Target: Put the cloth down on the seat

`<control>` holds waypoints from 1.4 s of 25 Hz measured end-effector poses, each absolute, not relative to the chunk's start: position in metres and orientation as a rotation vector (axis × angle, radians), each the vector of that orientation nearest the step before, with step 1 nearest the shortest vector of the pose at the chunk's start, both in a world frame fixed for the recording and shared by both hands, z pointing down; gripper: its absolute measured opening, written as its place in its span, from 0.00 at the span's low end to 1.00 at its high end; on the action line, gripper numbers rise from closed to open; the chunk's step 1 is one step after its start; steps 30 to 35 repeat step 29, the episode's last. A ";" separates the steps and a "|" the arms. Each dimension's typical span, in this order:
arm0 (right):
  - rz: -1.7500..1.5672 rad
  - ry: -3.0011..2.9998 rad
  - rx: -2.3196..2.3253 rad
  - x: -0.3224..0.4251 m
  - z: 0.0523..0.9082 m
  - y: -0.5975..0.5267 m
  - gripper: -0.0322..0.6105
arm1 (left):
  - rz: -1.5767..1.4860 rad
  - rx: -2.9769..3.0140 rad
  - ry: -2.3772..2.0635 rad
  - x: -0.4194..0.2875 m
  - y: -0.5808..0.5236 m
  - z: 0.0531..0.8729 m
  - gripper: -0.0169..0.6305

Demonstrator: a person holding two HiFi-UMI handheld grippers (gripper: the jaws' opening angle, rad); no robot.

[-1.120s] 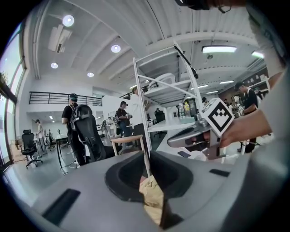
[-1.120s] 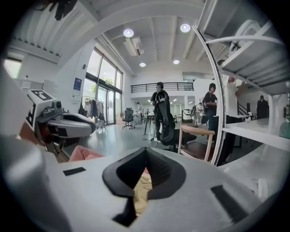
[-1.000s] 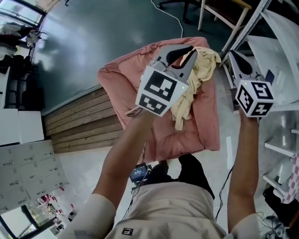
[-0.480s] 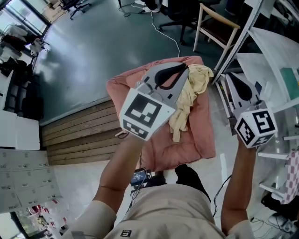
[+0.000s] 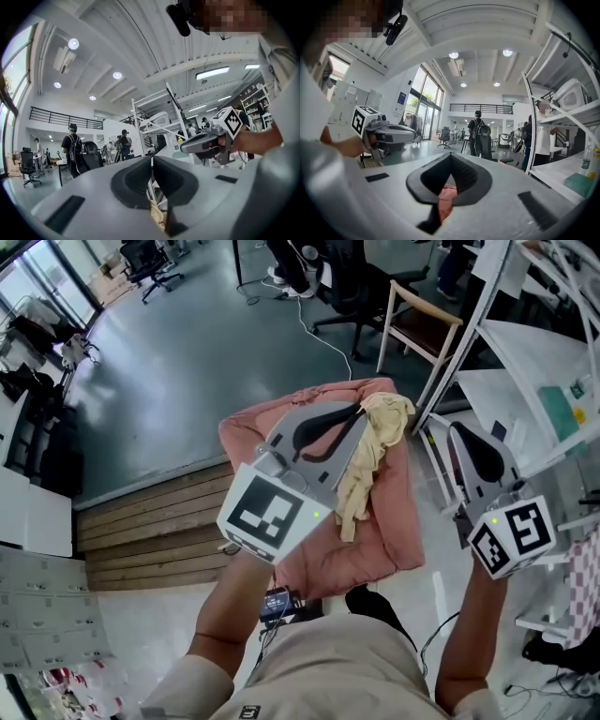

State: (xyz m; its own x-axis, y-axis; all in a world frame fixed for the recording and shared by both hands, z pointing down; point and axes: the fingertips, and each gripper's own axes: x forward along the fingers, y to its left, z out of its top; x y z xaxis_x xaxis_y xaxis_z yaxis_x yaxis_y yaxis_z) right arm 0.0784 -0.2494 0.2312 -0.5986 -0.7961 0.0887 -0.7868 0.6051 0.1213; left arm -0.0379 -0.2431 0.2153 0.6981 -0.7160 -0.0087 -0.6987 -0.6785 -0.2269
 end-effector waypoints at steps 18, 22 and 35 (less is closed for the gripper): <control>-0.218 -2.688 1.337 0.068 0.190 -0.165 0.04 | -0.072 -2.669 1.136 -0.064 -0.158 0.183 0.05; -0.224 -2.680 1.341 0.068 0.191 -0.163 0.04 | -0.080 -2.668 1.138 -0.067 -0.156 0.186 0.05; -0.228 -2.672 1.337 0.057 0.191 -0.160 0.04 | -0.078 -2.673 1.136 -0.077 -0.153 0.189 0.05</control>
